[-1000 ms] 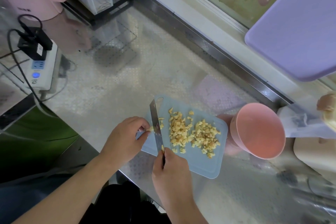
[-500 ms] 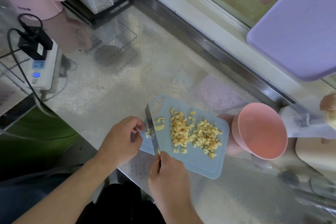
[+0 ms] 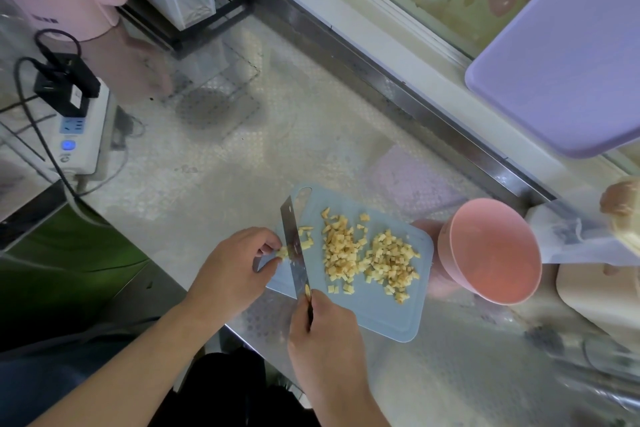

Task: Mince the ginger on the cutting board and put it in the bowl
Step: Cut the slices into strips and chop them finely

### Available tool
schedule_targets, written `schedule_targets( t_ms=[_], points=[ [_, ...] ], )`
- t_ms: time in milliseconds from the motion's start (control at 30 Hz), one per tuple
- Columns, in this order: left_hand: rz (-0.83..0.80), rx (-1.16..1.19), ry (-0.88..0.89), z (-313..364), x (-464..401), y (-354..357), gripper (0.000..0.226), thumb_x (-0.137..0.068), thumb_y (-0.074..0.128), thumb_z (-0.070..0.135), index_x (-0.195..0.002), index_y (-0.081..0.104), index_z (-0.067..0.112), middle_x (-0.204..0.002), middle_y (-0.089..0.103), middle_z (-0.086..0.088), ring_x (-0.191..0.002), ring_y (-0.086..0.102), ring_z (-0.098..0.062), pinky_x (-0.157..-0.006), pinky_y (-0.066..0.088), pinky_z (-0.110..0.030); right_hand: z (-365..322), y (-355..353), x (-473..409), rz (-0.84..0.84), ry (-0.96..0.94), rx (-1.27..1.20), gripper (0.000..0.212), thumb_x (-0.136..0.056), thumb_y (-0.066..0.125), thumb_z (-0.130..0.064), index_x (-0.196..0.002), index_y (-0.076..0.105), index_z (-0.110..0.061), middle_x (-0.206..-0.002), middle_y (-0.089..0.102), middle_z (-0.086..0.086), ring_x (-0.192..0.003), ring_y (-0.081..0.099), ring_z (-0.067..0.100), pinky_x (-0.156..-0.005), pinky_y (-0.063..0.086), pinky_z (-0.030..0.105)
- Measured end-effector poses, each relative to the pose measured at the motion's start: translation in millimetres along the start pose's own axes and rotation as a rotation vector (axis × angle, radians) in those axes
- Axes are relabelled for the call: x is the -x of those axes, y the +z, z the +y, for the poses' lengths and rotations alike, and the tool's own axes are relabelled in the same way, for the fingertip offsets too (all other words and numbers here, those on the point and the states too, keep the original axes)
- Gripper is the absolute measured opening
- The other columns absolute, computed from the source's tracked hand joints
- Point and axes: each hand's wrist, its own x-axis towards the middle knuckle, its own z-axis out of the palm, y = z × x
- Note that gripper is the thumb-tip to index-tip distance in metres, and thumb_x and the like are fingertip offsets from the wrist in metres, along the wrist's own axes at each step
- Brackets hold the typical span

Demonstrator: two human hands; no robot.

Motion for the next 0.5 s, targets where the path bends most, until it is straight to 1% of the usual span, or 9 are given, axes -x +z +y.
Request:
schedule_targets(
  t_ms=[33, 133, 233, 300, 367, 433, 500],
  points=[
    [0.0, 0.008, -0.006, -0.3, 1.3, -0.6, 0.019, -0.089, 0.08, 0.02, -0.1, 0.069, 0.031, -0.095, 0.064, 0.024, -0.094, 0.061, 0.003, -0.08, 0.048, -0.007, -0.9, -1.5, 0.8, 0.003, -0.001, 0.001, 0.037, -0.105, 0.041, -0.029, -0.07, 0.037, -0.019, -0.063, 0.052, 0.003, -0.06, 0.051, 0.023, -0.056, 0.035, 0.033],
    [0.018, 0.005, -0.006, -1.4, 4.1, -1.8, 0.021, -0.09, 0.078, 0.015, -0.102, 0.068, 0.03, -0.097, 0.063, 0.024, -0.093, 0.062, 0.001, -0.083, 0.052, -0.013, -4.6, -4.3, 3.9, -0.002, -0.026, 0.015, 0.037, -0.106, 0.041, -0.029, -0.07, 0.036, -0.021, -0.063, 0.05, 0.001, -0.06, 0.048, 0.019, -0.055, 0.032, 0.029],
    [0.041, -0.002, -0.016, -3.3, 5.0, -2.2, 0.022, -0.09, 0.076, 0.01, -0.101, 0.069, 0.028, -0.096, 0.062, 0.024, -0.093, 0.061, 0.002, -0.08, 0.048, -0.009, -7.1, -2.3, 4.9, -0.014, -0.048, 0.047, 0.038, -0.106, 0.041, -0.029, -0.069, 0.034, -0.023, -0.062, 0.044, -0.001, -0.059, 0.044, 0.018, -0.051, 0.03, 0.029],
    [0.043, -0.003, -0.024, -4.0, 4.9, -2.5, 0.022, -0.09, 0.076, 0.01, -0.1, 0.068, 0.028, -0.095, 0.061, 0.024, -0.092, 0.061, 0.0, -0.078, 0.046, -0.009, -6.4, 1.4, 4.0, -0.015, -0.046, 0.072, 0.038, -0.106, 0.041, -0.029, -0.069, 0.032, -0.023, -0.062, 0.042, -0.002, -0.059, 0.043, 0.019, -0.05, 0.029, 0.028],
    [0.041, -0.005, -0.026, -5.2, 5.8, -2.5, 0.022, -0.091, 0.075, 0.012, -0.1, 0.067, 0.029, -0.095, 0.061, 0.024, -0.093, 0.061, -0.001, -0.078, 0.046, -0.01, -5.4, 7.0, 3.9, -0.026, -0.018, 0.092, 0.037, -0.105, 0.04, -0.028, -0.07, 0.03, -0.024, -0.065, 0.042, -0.003, -0.062, 0.044, 0.019, -0.053, 0.029, 0.029],
    [0.037, -0.005, -0.021, -6.3, 7.2, -1.3, 0.021, -0.09, 0.076, 0.013, -0.099, 0.066, 0.03, -0.095, 0.06, 0.024, -0.094, 0.06, 0.0, -0.077, 0.046, -0.009, -5.9, 11.3, 4.7, -0.047, 0.007, 0.103, 0.032, -0.102, 0.034, -0.031, -0.071, 0.029, -0.024, -0.069, 0.044, -0.004, -0.067, 0.049, 0.019, -0.059, 0.033, 0.03],
    [0.031, -0.008, -0.016, -7.5, 7.6, 0.8, 0.021, -0.09, 0.076, 0.014, -0.099, 0.066, 0.03, -0.095, 0.059, 0.024, -0.094, 0.059, 0.001, -0.076, 0.045, -0.011, -7.0, 13.7, 6.5, -0.068, 0.014, 0.102, 0.025, -0.097, 0.029, -0.033, -0.074, 0.031, -0.024, -0.072, 0.048, -0.004, -0.071, 0.052, 0.02, -0.063, 0.036, 0.031]
  ],
)
